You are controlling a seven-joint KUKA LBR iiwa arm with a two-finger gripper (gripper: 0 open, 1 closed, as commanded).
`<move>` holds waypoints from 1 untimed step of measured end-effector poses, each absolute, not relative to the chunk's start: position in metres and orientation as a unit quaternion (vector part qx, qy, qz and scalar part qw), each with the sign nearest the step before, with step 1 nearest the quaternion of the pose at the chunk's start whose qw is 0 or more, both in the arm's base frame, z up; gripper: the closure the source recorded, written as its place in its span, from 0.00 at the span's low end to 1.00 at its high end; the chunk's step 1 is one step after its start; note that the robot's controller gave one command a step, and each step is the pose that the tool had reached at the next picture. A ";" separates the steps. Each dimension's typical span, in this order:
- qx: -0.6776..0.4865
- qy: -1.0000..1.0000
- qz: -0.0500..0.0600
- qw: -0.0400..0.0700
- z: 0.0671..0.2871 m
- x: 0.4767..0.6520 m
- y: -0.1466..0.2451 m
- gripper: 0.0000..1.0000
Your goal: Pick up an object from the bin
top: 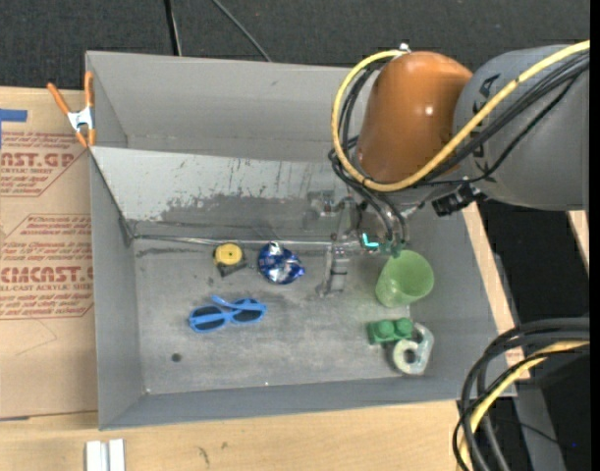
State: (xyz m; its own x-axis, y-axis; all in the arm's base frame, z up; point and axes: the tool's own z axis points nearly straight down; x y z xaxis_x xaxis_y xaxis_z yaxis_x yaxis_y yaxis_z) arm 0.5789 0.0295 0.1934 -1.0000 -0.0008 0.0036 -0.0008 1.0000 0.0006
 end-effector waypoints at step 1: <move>-0.013 -1.000 0.000 0.004 0.116 0.552 0.042 0.00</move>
Offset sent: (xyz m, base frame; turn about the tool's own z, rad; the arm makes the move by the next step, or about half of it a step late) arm -0.0241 0.0105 -0.0719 0.0289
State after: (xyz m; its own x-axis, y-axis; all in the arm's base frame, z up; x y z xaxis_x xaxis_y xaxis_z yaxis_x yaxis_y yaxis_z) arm 0.5519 0.0415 0.1163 -0.9996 0.0266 0.0084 0.0266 0.9996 0.0009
